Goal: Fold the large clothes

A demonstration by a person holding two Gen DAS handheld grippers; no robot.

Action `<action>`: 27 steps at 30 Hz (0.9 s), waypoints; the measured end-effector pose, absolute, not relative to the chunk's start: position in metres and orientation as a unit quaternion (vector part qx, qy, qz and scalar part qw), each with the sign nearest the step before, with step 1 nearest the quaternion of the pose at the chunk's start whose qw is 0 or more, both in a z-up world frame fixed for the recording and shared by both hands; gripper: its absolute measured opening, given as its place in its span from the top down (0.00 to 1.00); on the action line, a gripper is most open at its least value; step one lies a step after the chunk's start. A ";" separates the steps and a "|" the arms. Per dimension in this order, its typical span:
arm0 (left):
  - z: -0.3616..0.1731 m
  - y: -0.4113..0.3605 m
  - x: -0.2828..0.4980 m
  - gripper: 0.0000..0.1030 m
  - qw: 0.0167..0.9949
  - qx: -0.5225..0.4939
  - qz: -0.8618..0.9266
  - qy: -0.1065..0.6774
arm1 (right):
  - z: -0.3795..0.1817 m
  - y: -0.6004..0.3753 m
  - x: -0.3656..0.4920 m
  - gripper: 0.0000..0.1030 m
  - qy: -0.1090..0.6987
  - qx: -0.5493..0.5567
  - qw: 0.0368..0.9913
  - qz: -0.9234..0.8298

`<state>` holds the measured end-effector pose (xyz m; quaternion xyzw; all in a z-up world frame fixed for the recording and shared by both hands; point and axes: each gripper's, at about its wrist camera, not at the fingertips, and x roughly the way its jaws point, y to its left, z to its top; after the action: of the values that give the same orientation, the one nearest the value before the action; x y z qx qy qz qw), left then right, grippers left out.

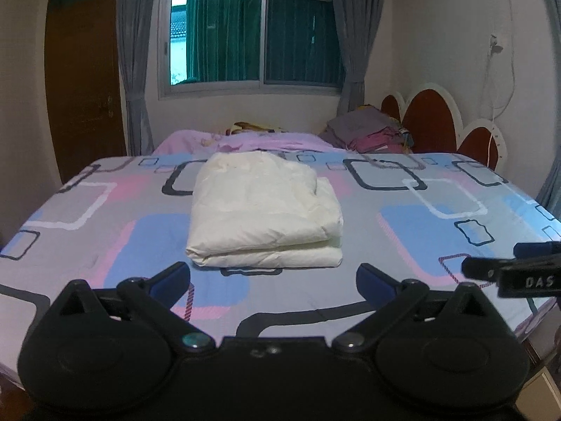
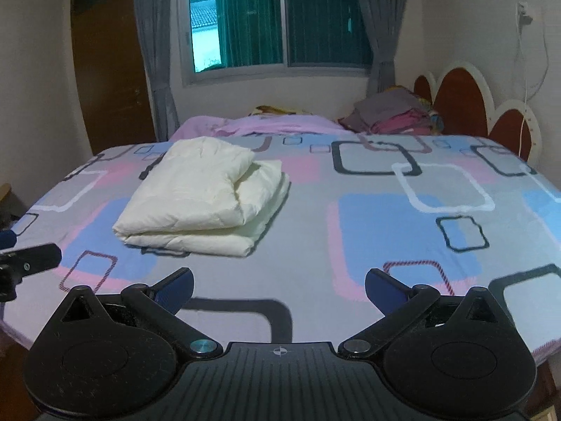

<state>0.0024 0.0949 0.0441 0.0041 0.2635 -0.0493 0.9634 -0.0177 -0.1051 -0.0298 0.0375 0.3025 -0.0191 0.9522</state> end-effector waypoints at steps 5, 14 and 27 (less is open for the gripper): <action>0.047 0.093 -0.008 0.02 0.964 0.008 -0.051 0.259 | -0.024 -0.095 -0.027 0.00 0.310 0.036 0.950 -0.006; 0.050 0.088 -0.019 0.02 0.966 0.004 -0.058 0.253 | -0.014 -0.093 -0.036 0.00 0.300 0.032 0.954 -0.006; 0.051 0.079 -0.023 0.02 0.968 0.008 -0.064 0.242 | -0.005 -0.098 -0.045 0.00 0.290 0.029 0.957 -0.007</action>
<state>-0.0231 0.0785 0.0511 0.0077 0.2418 -0.0644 0.9682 -0.0447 -0.0976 -0.0045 0.0288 0.2898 -0.0073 0.9566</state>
